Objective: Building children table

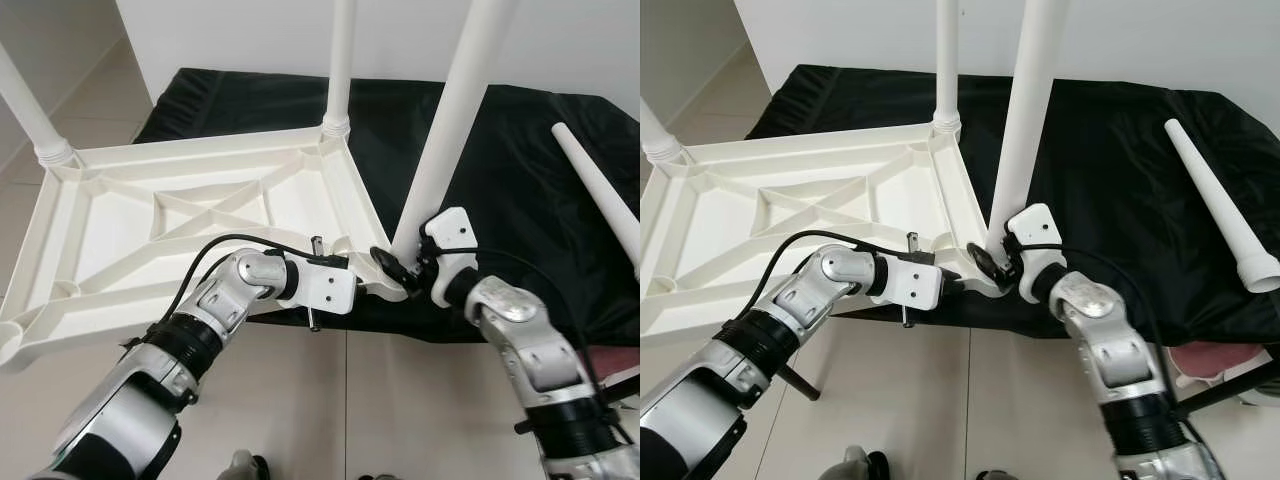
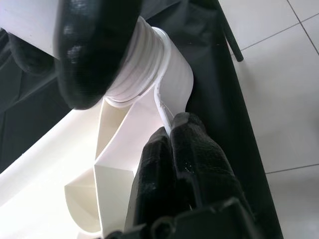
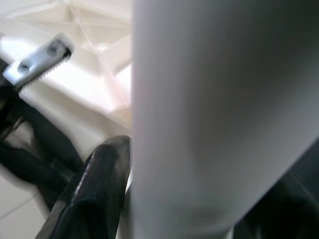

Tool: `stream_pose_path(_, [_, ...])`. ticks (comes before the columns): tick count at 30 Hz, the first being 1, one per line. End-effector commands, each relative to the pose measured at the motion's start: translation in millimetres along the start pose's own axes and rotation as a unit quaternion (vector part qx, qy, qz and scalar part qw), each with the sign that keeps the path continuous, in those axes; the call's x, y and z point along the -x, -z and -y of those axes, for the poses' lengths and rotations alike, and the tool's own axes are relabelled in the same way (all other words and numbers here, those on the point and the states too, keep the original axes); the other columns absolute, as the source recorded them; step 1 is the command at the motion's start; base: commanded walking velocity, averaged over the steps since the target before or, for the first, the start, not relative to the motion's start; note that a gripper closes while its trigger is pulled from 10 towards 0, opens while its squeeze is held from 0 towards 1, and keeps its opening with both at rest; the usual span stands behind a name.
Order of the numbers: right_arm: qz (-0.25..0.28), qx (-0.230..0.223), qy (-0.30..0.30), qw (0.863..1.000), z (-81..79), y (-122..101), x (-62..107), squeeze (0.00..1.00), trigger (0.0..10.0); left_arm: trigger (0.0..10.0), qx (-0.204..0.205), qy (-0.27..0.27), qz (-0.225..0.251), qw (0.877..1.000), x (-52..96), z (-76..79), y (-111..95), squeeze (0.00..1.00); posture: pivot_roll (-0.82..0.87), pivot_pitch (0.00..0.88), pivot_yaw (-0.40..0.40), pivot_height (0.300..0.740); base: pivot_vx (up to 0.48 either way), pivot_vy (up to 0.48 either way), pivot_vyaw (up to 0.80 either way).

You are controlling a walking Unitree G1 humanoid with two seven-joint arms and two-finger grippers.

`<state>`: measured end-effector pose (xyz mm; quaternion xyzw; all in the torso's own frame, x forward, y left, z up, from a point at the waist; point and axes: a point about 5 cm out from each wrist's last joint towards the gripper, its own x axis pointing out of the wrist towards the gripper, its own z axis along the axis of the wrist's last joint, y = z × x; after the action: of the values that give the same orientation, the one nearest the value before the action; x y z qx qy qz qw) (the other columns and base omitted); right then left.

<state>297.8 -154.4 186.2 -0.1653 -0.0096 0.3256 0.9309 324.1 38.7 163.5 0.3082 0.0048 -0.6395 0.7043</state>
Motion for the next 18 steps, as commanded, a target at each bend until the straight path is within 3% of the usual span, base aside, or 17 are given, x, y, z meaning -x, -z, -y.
stream_pose_path(1, [-0.043, -0.018, -0.040, 0.998, -4.4, 15, 7.2, 0.00, 10.0, 0.0, -0.059, 0.205, 0.050, 0.976, 6.0, 21.4, -18, 0.00, -0.03, 0.139, -0.012, 0.740, 0.000, 0.000, 0.00])
stream_pose_path(8, [-0.062, -0.033, -0.084, 0.994, -8.7, 24, 11.6, 0.00, 10.0, 0.0, -0.061, 0.206, 0.045, 0.976, 11.4, 23.1, -16, 0.00, -0.02, 0.139, -0.013, 0.740, 0.000, 0.000, 0.00])
stream_pose_path(9, [-0.061, -0.038, -0.084, 0.994, -9.4, 25, 10.5, 0.00, 0.9, 0.0, -0.060, 0.207, 0.046, 0.975, 11.8, 23.5, -17, 0.00, -0.02, 0.139, -0.012, 0.740, 0.000, 0.000, 0.00])
stream_pose_path(10, [-0.062, -0.042, -0.078, 0.994, -9.4, 26, 8.9, 0.00, 0.0, 0.0, -0.060, 0.207, 0.047, 0.975, 11.8, 24.2, -18, 0.00, -0.02, 0.140, -0.011, 0.740, 0.000, 0.000, 0.00])
stream_pose_path(14, [-0.068, -0.045, -0.054, 0.995, -8.0, 29, 4.8, 0.00, 0.0, 0.0, -0.057, 0.206, 0.052, 0.975, 10.4, 24.6, -20, 0.00, -0.02, 0.140, -0.010, 0.740, 0.000, 0.000, 0.00])
stream_pose_path(18, [-0.087, -0.054, 0.014, 0.995, -5.1, 37, -2.8, 0.00, 0.0, 0.0, -0.051, 0.197, 0.066, 0.977, 5.3, 22.4, -26, 0.00, -0.02, 0.142, -0.008, 0.740, 0.000, 0.000, 0.00])
